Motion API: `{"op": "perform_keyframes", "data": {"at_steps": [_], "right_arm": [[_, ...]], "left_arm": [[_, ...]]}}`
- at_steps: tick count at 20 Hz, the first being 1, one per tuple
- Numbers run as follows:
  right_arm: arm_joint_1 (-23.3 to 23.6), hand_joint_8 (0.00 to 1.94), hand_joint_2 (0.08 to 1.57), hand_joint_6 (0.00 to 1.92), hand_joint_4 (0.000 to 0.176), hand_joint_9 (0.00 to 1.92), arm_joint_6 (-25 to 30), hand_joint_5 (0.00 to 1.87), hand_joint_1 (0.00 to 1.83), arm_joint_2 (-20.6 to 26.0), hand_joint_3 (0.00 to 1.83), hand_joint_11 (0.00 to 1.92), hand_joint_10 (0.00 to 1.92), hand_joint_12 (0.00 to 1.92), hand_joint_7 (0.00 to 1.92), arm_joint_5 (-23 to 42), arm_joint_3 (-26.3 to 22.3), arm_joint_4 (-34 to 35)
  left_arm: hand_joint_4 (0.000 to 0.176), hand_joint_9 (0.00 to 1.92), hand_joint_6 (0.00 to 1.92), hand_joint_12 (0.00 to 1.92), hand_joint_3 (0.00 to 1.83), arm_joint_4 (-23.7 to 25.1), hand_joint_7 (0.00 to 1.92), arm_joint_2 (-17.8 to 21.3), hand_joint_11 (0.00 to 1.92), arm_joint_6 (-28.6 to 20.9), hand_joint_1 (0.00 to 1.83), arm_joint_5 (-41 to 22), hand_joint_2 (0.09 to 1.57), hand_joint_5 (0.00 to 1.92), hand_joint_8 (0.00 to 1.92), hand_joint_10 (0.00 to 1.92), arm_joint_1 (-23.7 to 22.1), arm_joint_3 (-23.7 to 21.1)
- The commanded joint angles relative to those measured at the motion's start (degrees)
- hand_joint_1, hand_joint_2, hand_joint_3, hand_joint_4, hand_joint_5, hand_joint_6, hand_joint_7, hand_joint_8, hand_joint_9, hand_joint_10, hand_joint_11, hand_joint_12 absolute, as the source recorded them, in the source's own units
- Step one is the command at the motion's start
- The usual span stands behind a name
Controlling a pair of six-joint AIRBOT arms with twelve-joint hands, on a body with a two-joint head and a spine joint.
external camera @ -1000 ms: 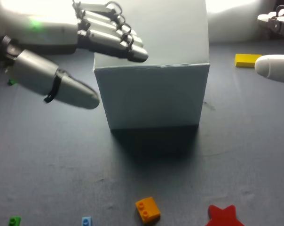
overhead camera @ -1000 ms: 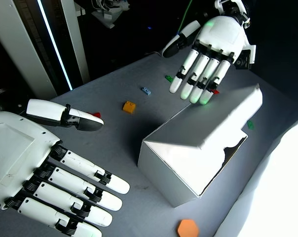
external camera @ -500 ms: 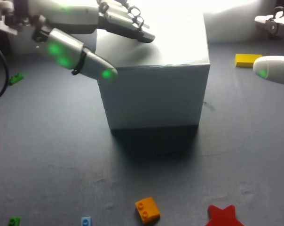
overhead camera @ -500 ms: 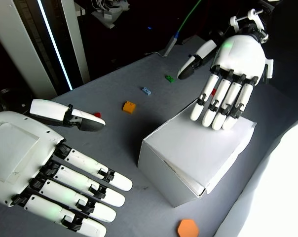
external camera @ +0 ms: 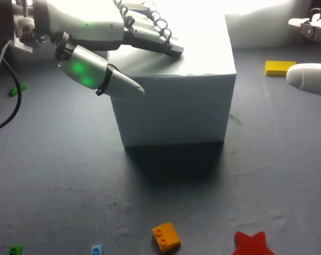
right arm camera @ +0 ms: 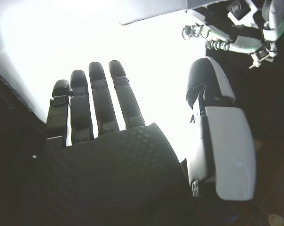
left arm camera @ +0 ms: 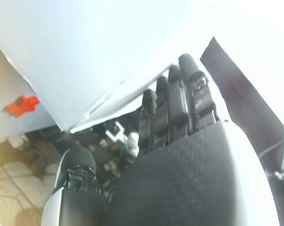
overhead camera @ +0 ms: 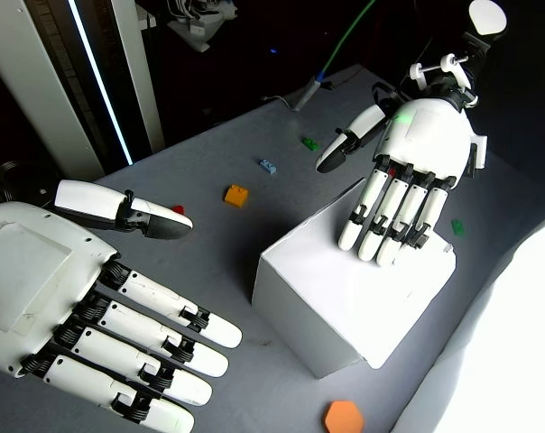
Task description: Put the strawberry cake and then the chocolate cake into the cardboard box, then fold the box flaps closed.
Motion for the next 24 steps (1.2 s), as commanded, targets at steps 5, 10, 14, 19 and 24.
{"op": "perform_keyframes", "data": {"at_steps": [5,10,14,19,24], "right_arm": [[0.4,0.0,1.17,0.0,0.0,0.09,0.3,0.14,0.0,0.7,0.0,0.01,0.0,0.0,0.14,6.8,0.2,-0.9],[0.4,0.01,1.18,0.01,0.0,0.1,0.3,0.15,0.0,0.7,0.01,0.0,0.0,0.0,0.15,6.8,0.2,-1.0],[0.4,0.0,1.18,0.01,0.0,0.08,0.3,0.16,0.0,0.7,0.01,0.0,0.0,0.0,0.15,6.8,0.2,-1.1],[0.3,0.01,1.18,0.01,0.0,0.1,0.3,0.17,0.0,0.7,0.0,0.02,0.01,0.01,0.17,6.8,0.2,-1.4],[0.2,0.04,1.16,0.06,0.0,0.33,0.3,0.51,0.0,0.7,0.0,0.0,0.04,0.54,0.45,6.9,0.2,-2.1]], "left_arm": [[0.026,0.23,0.0,0.87,0.0,1.5,0.24,0.8,0.0,-1.8,0.0,-2.8,1.2,0.22,0.0,0.0,-3.5,0.8],[0.024,0.23,0.0,0.83,0.0,5.5,0.23,3.3,0.0,-4.5,0.0,-3.6,1.2,0.21,0.0,0.0,-8.1,-0.4],[0.027,0.23,0.0,0.85,0.0,9.1,0.23,6.8,0.0,-6.2,0.0,-4.5,1.2,0.21,0.0,0.0,-11.9,-2.7],[0.025,0.24,0.02,0.88,0.0,13.6,0.24,12.4,0.0,-9.3,0.0,-7.0,1.2,0.26,0.01,0.0,-14.3,-4.2],[0.0,0.45,0.04,1.18,0.0,16.8,0.51,19.0,0.0,-11.3,0.03,-8.9,1.22,0.47,0.03,0.04,-13.7,-7.9]]}}
